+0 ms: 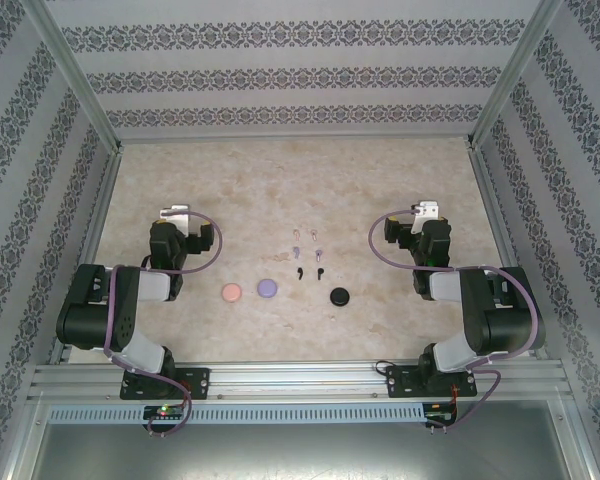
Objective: Insert the wireless bluetooth earbuds into the charging case
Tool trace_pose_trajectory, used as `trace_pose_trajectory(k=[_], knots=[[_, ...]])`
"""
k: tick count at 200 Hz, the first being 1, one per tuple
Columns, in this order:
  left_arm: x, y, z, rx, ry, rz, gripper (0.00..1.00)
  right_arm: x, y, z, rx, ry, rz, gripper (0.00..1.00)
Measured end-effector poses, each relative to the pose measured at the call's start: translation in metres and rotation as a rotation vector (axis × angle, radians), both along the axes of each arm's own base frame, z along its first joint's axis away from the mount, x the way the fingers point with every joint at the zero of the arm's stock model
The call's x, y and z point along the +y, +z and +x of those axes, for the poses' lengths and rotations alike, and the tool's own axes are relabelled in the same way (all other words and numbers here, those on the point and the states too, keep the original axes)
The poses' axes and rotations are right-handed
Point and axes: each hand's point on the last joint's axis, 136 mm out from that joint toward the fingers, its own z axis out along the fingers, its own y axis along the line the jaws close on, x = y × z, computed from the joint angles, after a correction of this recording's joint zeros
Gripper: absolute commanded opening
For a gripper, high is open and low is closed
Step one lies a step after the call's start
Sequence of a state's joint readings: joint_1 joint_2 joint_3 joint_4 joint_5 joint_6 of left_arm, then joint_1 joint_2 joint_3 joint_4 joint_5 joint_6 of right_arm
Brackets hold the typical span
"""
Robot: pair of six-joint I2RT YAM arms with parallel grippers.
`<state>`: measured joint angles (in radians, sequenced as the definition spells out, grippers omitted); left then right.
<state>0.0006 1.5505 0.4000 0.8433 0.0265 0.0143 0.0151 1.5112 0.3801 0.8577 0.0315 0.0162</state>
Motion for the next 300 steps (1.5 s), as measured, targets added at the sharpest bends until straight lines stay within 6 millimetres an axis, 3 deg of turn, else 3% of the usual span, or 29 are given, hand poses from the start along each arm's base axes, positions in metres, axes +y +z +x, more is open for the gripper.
trace_pose_trajectory(k=[89,107,139,158,179,223,262,282,300], knots=[[-0.001,-0.001,0.0,0.066,-0.002,-0.011,0.99,0.002,0.006,-0.003,0.001,0.0,-0.002,0.98],[0.001,0.028,0.007,0.039,0.012,-0.011,1.0,0.009,0.027,-0.009,-0.024,0.007,-0.021,0.98],[0.001,0.085,0.017,0.006,0.014,-0.023,1.0,0.023,0.095,-0.015,-0.114,0.01,0.062,0.98],[-0.001,0.108,0.014,0.025,0.019,-0.065,1.0,0.029,0.133,-0.023,-0.155,0.029,0.185,0.98],[-0.005,0.122,0.002,0.057,0.029,-0.139,1.0,0.049,0.152,-0.04,-0.159,0.127,0.311,0.98],[-0.019,0.13,-0.031,0.118,0.056,-0.352,1.0,0.105,0.132,-0.072,0.081,0.292,0.44,0.98],[-0.042,0.127,-0.04,0.177,0.045,-0.562,1.0,0.155,0.09,-0.108,0.383,0.34,0.358,0.98],[-0.062,0.119,-0.042,0.224,0.024,-0.631,1.0,0.161,0.058,-0.127,0.543,0.281,0.249,0.98],[-0.085,0.11,-0.044,0.279,-0.016,-0.659,0.99,0.152,0.037,-0.141,0.665,0.19,0.14,0.98]])
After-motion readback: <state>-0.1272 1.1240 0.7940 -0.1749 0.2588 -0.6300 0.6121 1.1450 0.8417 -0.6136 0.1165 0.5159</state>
